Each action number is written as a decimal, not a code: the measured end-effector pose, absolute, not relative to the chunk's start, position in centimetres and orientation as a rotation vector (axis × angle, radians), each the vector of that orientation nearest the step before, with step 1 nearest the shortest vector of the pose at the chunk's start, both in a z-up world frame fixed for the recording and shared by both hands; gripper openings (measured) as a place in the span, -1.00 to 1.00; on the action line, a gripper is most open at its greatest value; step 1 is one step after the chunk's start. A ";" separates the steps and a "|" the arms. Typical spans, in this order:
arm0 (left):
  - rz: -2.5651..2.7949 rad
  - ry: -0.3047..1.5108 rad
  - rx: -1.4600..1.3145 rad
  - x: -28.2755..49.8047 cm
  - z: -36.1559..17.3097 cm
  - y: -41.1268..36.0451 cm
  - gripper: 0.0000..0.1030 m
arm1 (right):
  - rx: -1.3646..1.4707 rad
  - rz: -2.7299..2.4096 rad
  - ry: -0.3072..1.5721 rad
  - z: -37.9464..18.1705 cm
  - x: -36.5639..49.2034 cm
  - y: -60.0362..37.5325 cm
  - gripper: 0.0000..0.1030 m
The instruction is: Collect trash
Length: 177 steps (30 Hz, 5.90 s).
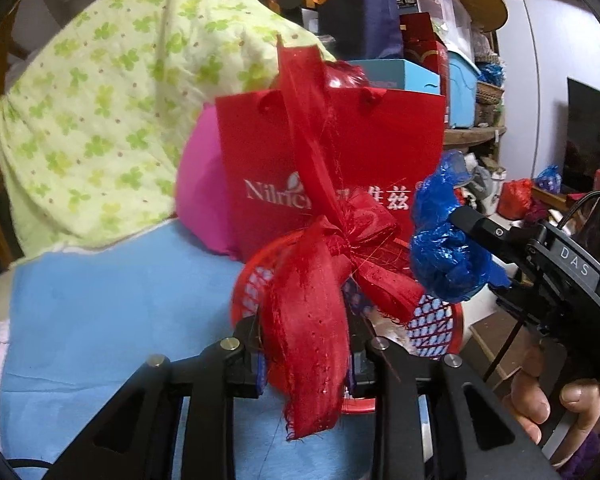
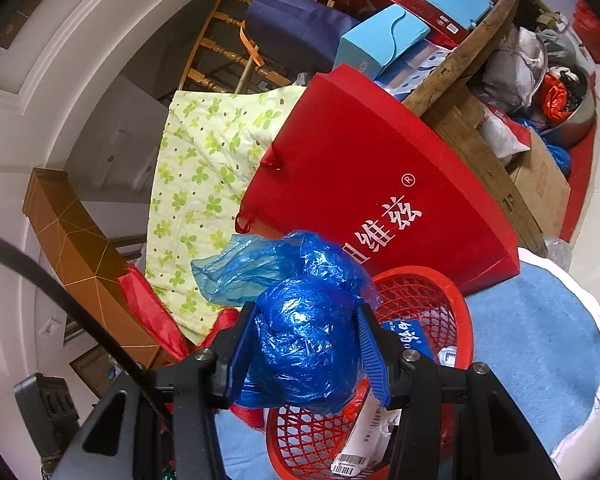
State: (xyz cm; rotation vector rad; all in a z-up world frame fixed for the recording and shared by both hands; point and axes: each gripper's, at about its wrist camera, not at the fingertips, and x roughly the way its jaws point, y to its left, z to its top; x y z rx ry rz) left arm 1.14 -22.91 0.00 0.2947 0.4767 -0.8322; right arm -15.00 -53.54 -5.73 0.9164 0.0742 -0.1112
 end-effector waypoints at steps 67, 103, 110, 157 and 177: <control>-0.355 0.442 0.212 6.2 0.1 -2.5 0.34 | 0.352 0.084 0.216 -2.8 -5.0 -32.1 0.37; -0.473 0.359 0.285 0.3 4.3 -4.3 0.63 | 0.345 -0.256 0.335 1.0 -14.3 -35.9 0.37; -0.491 0.338 0.308 -1.3 5.2 -4.8 0.72 | 0.315 -0.279 0.360 2.8 -16.0 -35.4 0.38; -0.497 0.342 0.364 -4.5 7.0 -5.3 0.83 | 0.302 -0.412 0.422 6.0 -20.3 -36.0 0.38; -0.489 0.338 0.362 -4.6 7.7 -4.8 0.83 | 0.304 -0.384 0.425 6.2 -20.1 -35.8 0.38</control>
